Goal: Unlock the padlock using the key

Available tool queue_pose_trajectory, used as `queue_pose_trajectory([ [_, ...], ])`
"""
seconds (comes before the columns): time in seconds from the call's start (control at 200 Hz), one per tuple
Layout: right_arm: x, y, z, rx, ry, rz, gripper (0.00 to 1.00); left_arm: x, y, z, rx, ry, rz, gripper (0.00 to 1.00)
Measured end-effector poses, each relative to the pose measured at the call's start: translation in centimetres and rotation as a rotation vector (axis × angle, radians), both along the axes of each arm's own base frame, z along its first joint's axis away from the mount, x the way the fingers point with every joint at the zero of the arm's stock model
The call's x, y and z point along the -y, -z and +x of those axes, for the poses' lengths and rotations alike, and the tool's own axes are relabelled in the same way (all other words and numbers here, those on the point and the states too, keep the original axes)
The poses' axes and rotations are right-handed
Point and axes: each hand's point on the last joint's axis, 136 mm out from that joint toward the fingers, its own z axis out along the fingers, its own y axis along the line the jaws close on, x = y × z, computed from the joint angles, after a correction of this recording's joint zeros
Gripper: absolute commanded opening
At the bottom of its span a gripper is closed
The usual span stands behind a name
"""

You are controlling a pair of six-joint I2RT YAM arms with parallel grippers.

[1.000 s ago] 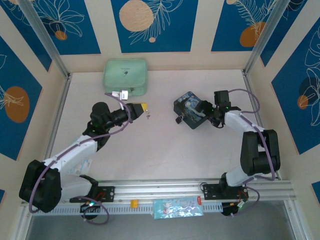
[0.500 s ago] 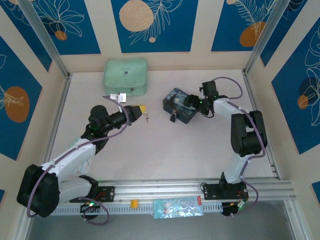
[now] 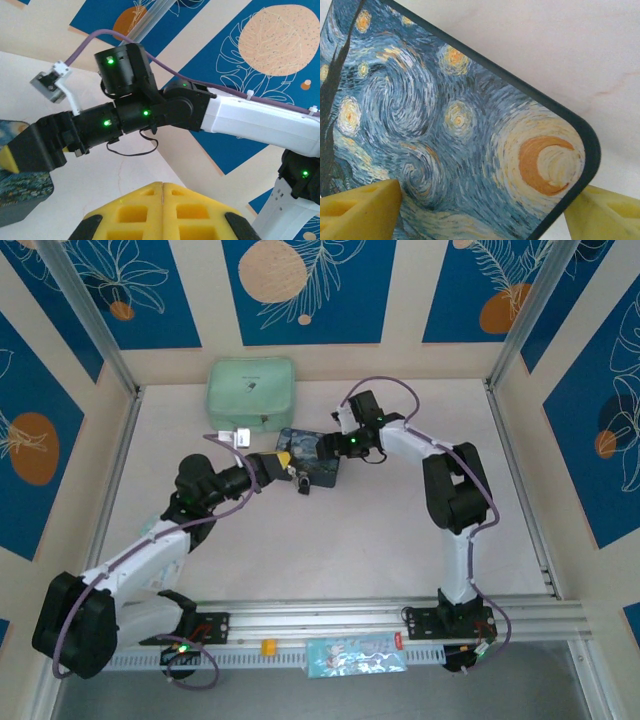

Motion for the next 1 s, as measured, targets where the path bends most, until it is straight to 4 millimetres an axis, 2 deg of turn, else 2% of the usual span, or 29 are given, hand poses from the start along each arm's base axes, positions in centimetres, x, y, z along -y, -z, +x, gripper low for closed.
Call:
queue_pose_trajectory([
  [0.19, -2.5, -0.2, 0.2, 0.016, -0.125, 0.022, 0.81, -0.1, -0.3, -0.1, 0.013, 0.0, -0.008, 0.0],
  [0.305, -3.1, -0.9, 0.4, 0.027, -0.152, 0.039, 0.84, -0.1, -0.3, -0.2, 0.015, 0.006, -0.008, 0.0],
  [0.42, -3.3, -3.1, 1.0, 0.075, -0.151, 0.057, 0.85, 0.0, -0.2, -0.3, 0.018, 0.017, -0.003, 0.0],
  [0.525, -2.7, -6.6, 0.7, 0.152, -0.125, 0.072, 0.85, 0.0, -0.1, -0.2, 0.031, 0.023, 0.011, 0.0],
  [0.655, -1.1, -12.5, -2.3, 0.261, -0.076, 0.14, 0.85, 0.3, 0.0, 0.2, 0.039, 0.033, 0.023, 0.0],
  [0.78, 0.1, -17.6, -6.3, 0.357, -0.042, 0.28, 0.84, 0.8, 0.2, 1.0, 0.033, 0.044, 0.021, 0.0],
  [0.865, 0.2, -19.1, -9.4, 0.378, -0.058, 0.402, 0.83, 1.2, 0.2, 1.4, 0.032, 0.059, 0.006, 0.0],
  [1.0, -0.3, -19.0, -12.9, 0.335, -0.09, 0.564, 0.77, 1.8, 0.0, 2.0, 0.02, 0.086, -0.026, 0.0],
])
